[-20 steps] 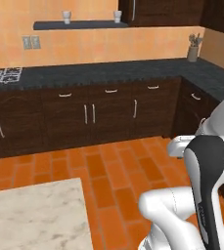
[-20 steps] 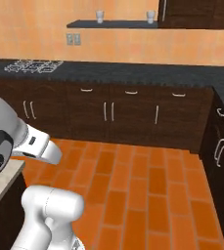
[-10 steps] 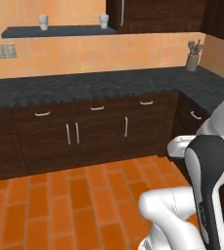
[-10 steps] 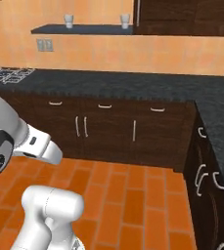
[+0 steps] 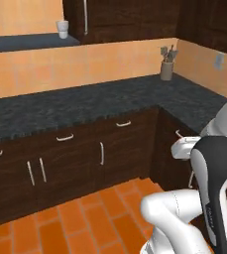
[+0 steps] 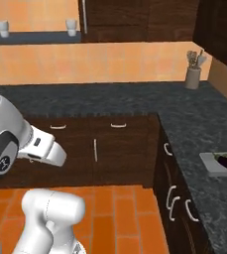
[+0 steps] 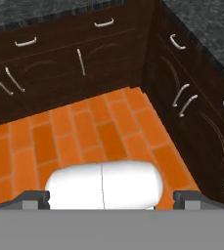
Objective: Take the meat container that has the fish and place it on the second highest rack of the freezer. Then take the vegetable container that has the eggplant and lime and place it on the highest rack of the freezer.
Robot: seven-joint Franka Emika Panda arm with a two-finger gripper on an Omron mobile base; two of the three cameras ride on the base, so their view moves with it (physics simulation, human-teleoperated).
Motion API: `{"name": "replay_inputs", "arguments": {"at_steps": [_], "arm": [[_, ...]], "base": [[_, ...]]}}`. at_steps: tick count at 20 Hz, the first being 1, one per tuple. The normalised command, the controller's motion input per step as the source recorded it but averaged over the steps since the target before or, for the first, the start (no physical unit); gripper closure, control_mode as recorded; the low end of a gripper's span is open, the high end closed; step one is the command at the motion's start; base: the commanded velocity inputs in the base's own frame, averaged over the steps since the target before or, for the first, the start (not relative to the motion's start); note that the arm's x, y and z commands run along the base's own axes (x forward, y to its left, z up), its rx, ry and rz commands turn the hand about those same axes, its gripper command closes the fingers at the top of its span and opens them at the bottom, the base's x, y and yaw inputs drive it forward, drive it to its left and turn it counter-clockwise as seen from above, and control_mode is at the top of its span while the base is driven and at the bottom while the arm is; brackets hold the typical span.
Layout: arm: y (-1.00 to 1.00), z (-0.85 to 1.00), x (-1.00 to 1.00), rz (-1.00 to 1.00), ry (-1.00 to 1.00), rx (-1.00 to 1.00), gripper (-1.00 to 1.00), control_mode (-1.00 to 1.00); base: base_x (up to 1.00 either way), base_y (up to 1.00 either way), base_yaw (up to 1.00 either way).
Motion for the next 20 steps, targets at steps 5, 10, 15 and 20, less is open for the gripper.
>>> {"name": "replay_inputs", "arguments": {"at_steps": [5,10,15,20], "arm": [[0.0,0.0,0.0,0.0,0.0,0.0,-1.0,1.0],[0.0,0.0,0.0,0.0,0.0,0.0,-1.0,1.0],[0.0,0.0,0.0,0.0,0.0,0.0,-1.0,1.0],[0.0,0.0,0.0,0.0,0.0,0.0,-1.0,1.0]], "base": [[0.39,0.17,-0.79],[0.29,0.25,-0.86],[0.47,0.36,-0.81],[0.55,0.43,-0.78]]}}
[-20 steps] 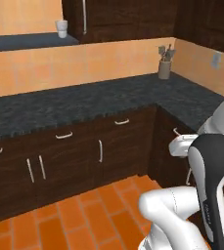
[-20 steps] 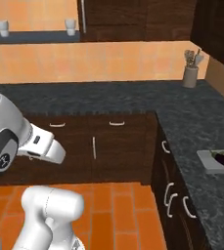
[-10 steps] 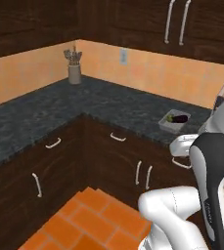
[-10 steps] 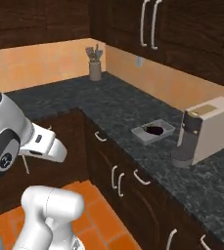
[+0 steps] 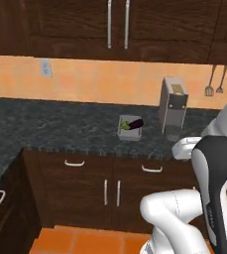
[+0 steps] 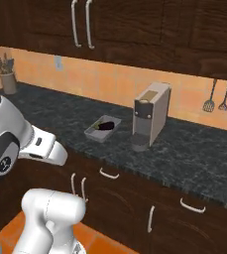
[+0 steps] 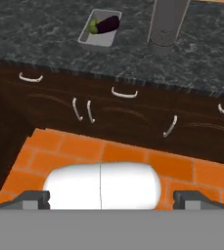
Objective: Take the meat container that has the fish and place it on the second highest rack of the freezer. Then take the vegetable container that has the eggplant and lime and place it on the highest rack of the freezer.
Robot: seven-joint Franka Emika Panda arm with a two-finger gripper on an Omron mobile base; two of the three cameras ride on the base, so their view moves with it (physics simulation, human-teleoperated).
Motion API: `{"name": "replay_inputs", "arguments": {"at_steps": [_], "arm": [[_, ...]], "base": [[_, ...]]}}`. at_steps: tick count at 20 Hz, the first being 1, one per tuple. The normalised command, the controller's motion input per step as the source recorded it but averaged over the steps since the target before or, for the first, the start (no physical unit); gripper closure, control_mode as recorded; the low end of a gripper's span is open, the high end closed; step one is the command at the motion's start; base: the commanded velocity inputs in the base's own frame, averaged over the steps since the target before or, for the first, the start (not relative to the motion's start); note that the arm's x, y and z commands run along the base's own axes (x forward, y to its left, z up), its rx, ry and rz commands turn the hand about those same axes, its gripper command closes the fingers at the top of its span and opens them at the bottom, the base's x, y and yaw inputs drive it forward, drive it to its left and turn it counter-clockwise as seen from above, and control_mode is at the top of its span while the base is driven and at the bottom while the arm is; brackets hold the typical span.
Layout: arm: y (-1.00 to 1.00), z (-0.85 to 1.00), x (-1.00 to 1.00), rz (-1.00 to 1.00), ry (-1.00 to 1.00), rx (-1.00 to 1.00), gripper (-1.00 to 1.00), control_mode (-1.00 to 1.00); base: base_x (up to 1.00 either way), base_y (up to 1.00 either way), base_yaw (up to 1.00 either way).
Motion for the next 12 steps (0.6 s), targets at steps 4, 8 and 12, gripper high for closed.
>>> {"name": "replay_inputs", "arguments": {"at_steps": [4,8,12], "arm": [[0.0,0.0,0.0,0.0,0.0,0.0,-1.0,1.0],[0.0,0.0,0.0,0.0,0.0,0.0,-1.0,1.0],[0.0,0.0,0.0,0.0,0.0,0.0,-1.0,1.0]], "base": [[0.78,0.5,-0.53],[0.77,0.64,-0.22],[0.41,0.74,-0.1]]}}
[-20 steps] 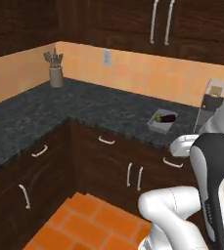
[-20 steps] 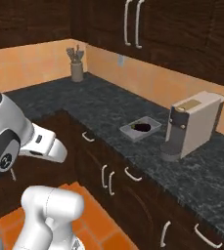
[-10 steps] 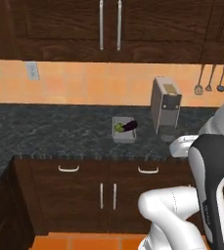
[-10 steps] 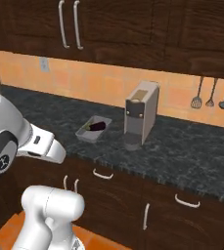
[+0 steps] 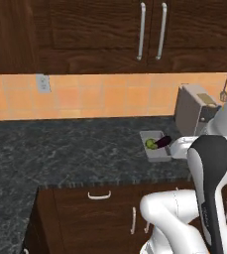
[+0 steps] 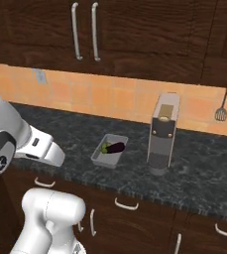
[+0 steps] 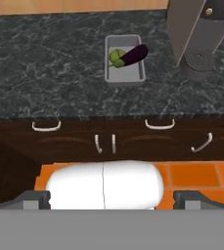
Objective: Take the meat container that has the fish and place it on the second highest rack of the freezer. Then take the vegetable container that has the eggplant and lime and place it on the highest rack of the freezer.
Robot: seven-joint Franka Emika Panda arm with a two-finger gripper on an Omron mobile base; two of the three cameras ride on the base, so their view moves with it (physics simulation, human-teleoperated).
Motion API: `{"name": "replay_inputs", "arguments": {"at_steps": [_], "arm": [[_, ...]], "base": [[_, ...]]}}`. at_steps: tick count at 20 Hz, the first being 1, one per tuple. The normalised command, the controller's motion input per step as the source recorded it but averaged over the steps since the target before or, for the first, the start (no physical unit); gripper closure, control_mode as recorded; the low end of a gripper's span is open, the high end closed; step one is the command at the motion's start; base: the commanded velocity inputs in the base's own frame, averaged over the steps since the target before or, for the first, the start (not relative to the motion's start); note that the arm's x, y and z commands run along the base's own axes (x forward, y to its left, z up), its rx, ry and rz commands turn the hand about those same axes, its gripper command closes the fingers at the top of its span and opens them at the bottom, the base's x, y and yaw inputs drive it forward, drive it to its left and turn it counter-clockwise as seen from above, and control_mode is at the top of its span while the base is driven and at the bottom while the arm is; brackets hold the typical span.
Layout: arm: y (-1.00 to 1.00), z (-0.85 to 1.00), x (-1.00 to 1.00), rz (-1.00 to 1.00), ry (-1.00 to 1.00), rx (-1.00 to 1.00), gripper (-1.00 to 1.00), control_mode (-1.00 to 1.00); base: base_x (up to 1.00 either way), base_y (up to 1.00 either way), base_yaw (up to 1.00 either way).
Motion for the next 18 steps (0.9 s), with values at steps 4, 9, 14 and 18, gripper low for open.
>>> {"name": "replay_inputs", "arguments": {"at_steps": [4,9,14,18], "arm": [[0.0,0.0,0.0,0.0,0.0,0.0,-1.0,1.0],[0.0,0.0,0.0,0.0,0.0,0.0,-1.0,1.0],[0.0,0.0,0.0,0.0,0.0,0.0,-1.0,1.0],[0.0,0.0,0.0,0.0,0.0,0.0,-1.0,1.0]], "base": [[0.41,0.74,-0.16],[0.51,0.15,-0.24],[0.2,0.0,-0.09],[0.0,0.0,0.0]]}}
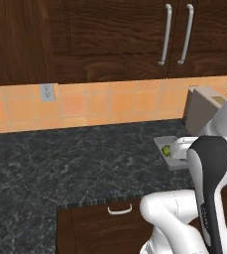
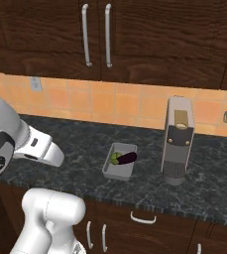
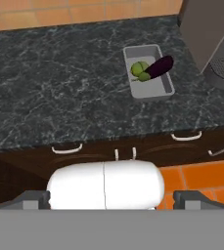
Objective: Take the meat container that has the fish and place it on the second highest rack of the freezer. Then take the vegetable container that has the eggplant and lime and place it on the highest rack of the freezer.
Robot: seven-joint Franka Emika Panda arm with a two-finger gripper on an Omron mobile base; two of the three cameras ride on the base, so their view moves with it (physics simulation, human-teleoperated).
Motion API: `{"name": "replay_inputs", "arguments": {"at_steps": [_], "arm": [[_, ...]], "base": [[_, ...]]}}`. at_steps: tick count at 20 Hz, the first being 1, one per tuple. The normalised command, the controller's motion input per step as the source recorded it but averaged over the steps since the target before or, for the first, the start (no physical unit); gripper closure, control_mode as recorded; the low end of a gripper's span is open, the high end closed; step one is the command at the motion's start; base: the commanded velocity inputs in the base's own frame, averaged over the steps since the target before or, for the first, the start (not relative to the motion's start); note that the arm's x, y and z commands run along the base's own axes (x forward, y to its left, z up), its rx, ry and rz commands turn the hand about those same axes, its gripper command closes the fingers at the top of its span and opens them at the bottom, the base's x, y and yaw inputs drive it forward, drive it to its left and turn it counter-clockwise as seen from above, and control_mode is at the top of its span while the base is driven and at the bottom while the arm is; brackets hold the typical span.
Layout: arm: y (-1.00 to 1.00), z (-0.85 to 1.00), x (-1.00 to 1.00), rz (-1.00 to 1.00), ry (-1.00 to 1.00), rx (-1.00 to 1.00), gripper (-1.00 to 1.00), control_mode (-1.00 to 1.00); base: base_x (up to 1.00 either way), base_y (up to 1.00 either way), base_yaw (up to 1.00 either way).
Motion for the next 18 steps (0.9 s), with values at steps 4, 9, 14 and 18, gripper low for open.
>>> {"name": "replay_inputs", "arguments": {"at_steps": [4,9,14,18], "arm": [[-0.33,0.0,0.03,-0.15,-0.06,0.07,-1.0,-1.0],[-0.7,-0.14,0.41,-0.36,-0.02,0.14,-1.0,-1.0],[-0.98,-0.25,0.53,-0.29,0.03,0.18,-1.0,-1.0],[-0.89,-0.45,0.62,-0.27,0.01,0.26,-1.0,-1.0]], "base": [[0.0,0.0,0.0],[0.0,0.0,0.0],[0.0,0.0,0.0],[0.0,0.0,0.0]]}}
